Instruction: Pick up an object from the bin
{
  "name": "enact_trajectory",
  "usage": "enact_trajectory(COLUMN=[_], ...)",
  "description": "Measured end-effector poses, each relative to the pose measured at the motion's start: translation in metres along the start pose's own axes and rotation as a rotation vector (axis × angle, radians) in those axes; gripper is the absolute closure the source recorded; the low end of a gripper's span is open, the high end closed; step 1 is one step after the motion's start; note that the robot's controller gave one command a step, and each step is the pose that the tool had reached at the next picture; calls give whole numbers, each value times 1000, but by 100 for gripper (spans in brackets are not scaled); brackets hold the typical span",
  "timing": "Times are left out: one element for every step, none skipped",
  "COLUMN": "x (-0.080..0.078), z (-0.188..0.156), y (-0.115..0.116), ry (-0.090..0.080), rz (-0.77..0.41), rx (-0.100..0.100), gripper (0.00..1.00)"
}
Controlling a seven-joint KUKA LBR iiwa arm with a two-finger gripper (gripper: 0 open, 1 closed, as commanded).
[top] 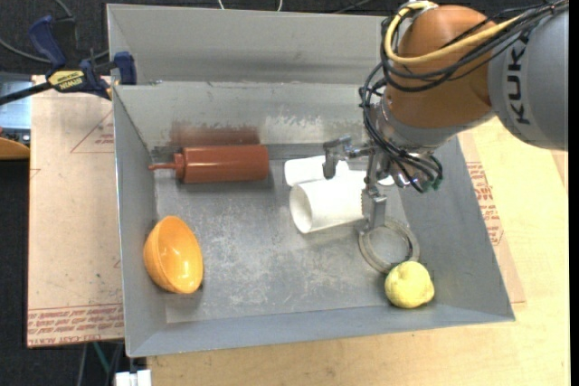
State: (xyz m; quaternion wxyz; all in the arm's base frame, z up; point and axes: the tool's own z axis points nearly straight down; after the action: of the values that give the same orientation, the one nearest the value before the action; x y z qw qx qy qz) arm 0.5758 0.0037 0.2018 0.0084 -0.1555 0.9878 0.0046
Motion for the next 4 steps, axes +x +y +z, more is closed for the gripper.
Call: enact_trajectory(x=[-23,-26,-30,-30], z=[89,117,130,130], y=[-29,-25,-15,-15], ry=[8,15,5,5], rz=[-64,-107,-160,-159], rx=[7,5,6,5], gripper=[0,0,100,100])
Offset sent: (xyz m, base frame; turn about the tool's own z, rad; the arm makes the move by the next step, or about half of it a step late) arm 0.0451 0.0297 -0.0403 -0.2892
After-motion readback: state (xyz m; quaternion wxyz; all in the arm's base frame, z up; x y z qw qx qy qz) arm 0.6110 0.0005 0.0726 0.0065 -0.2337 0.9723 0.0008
